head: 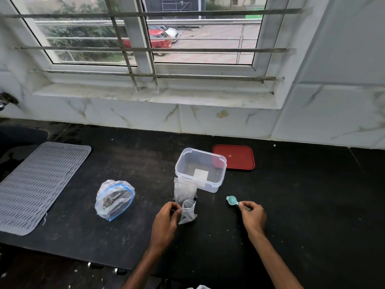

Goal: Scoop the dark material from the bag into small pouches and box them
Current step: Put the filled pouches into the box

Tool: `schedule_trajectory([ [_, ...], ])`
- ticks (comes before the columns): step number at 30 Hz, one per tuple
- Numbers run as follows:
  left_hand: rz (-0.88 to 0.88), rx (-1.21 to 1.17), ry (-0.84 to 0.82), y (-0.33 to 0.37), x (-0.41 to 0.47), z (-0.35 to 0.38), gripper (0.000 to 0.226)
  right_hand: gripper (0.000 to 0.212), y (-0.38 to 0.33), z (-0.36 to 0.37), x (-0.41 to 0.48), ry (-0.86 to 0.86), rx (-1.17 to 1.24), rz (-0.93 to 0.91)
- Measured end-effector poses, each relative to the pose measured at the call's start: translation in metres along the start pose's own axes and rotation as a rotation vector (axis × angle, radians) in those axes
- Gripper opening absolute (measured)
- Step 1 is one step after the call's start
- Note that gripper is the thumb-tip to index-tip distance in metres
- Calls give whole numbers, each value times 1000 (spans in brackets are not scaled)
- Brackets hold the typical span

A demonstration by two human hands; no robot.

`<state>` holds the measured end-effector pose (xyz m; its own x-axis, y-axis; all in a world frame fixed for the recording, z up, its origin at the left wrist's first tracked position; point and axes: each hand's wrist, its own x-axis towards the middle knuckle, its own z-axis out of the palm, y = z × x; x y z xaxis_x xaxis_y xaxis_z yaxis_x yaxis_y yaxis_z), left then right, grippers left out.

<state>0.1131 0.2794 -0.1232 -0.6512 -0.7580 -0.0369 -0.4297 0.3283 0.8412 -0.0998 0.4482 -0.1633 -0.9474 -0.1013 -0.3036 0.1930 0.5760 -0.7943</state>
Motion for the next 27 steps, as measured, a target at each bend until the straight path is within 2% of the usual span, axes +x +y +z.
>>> schedule_trajectory([
  [1,4,-20,-2,2,0,0,12,1,-2,1,2,13,-68,-34],
  [4,38,-66,13,10,0,-3,17,21,-9,2,-9,98,-273,-193],
  [6,54,-102,37,17,1,-5,17,23,-20,4,-23,83,-228,-383],
  [8,66,-140,62,23,2,-7,17,18,-35,11,-39,-128,-1,-513],
  [10,82,-177,68,27,4,-10,17,20,-50,22,-53,-403,168,-484],
  [12,87,-222,58,26,7,-14,16,29,-60,31,-61,-602,217,-435],
  [16,13,-382,50,21,14,-25,10,46,-67,41,-74,-857,246,-315],
  [18,-14,-437,38,19,19,-31,7,41,-69,46,-83,-863,242,-281],
  [22,-34,-435,63,14,33,-42,12,17,-72,58,-96,-631,314,-256],
  [25,-24,-350,120,18,43,-53,19,11,-78,65,-105,-503,313,-228],
  [27,-13,-336,134,17,46,-55,21,10,-79,70,-111,-492,313,-208],
])
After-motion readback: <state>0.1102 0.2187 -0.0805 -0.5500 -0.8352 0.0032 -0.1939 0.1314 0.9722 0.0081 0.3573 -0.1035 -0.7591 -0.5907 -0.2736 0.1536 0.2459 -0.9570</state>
